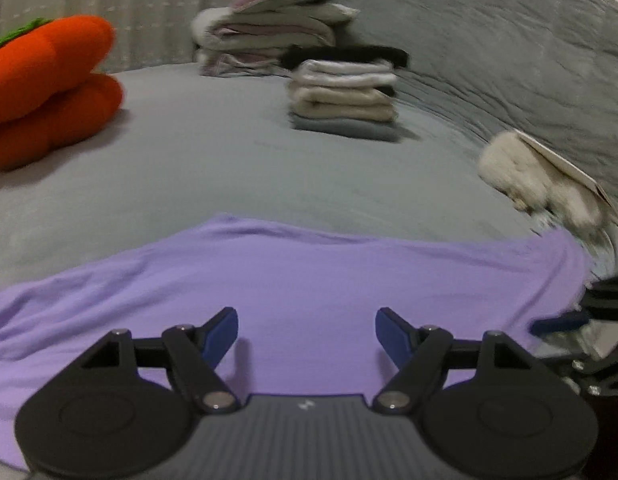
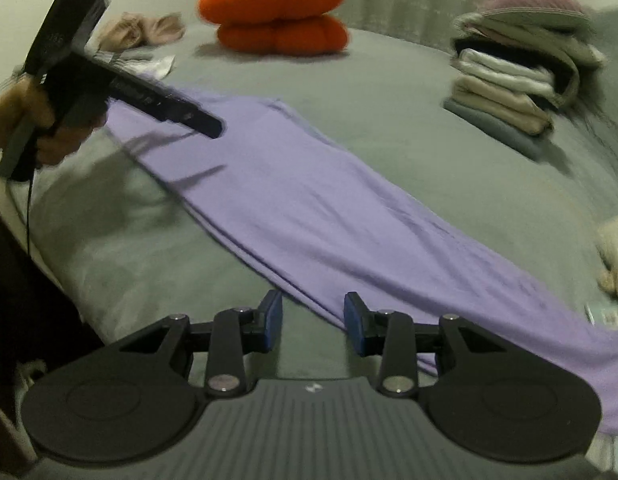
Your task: Fold clothes
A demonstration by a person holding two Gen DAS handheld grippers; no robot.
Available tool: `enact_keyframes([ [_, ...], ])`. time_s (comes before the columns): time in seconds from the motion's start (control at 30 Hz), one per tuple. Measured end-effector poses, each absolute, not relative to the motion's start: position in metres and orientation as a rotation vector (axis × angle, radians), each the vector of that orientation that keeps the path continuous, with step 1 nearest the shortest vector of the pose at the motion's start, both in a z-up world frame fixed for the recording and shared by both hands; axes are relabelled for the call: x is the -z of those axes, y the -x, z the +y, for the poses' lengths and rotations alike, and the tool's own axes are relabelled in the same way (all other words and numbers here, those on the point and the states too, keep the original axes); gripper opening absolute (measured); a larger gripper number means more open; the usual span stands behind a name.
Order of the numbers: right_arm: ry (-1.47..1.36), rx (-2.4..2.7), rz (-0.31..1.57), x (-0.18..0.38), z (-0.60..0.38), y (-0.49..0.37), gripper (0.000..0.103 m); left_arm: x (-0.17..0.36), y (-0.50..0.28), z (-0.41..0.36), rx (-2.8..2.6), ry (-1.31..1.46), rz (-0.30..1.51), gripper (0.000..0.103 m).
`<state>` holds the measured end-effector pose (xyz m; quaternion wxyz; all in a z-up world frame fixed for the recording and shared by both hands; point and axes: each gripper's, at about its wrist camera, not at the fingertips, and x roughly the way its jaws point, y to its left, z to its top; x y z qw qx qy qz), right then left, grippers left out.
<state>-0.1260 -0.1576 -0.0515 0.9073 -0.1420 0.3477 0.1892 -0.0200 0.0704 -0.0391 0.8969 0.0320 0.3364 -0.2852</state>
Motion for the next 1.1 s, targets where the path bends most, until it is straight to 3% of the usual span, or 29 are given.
enact_keyframes([
  [0.07, 0.334, -0.371, 0.711, 0.054, -0.154, 0.12, 0.028, 0.04, 0.02, 0.064, 0.606, -0.087, 0.705, 0.077],
  [0.1, 0.348, -0.37, 0.714, 0.054, -0.153, 0.118, 0.011, 0.041, 0.02, 0.062, 0.611, -0.097, 0.708, 0.077],
  [0.13, 0.354, -0.379, 0.725, 0.053, -0.152, 0.118, 0.003, 0.041, 0.019, 0.06, 0.615, -0.106, 0.712, 0.077],
  [0.3, 0.34, -0.441, 0.765, 0.038, -0.16, 0.126, 0.0, 0.043, 0.015, 0.056, 0.639, -0.143, 0.759, 0.077],
  [0.47, 0.347, -0.428, 0.818, 0.054, -0.159, 0.128, 0.0, 0.05, 0.013, 0.045, 0.635, -0.209, 0.781, 0.077],
  [0.53, 0.334, -0.397, 0.804, 0.052, -0.164, 0.132, 0.015, 0.046, 0.015, 0.041, 0.646, -0.2, 0.778, 0.077],
  [0.67, 0.3, -0.32, 0.782, 0.046, -0.179, 0.14, 0.034, 0.039, 0.021, 0.03, 0.702, -0.193, 0.73, 0.076],
  [0.9, -0.034, -0.101, 0.808, 0.043, -0.248, 0.147, 0.035, 0.036, 0.032, 0.004, 0.819, -0.173, 0.682, 0.062],
  [1.1, -0.463, 0.062, 0.736, 0.051, -0.306, 0.169, 0.035, 0.032, 0.055, -0.026, 1.013, -0.18, 0.62, 0.058],
])
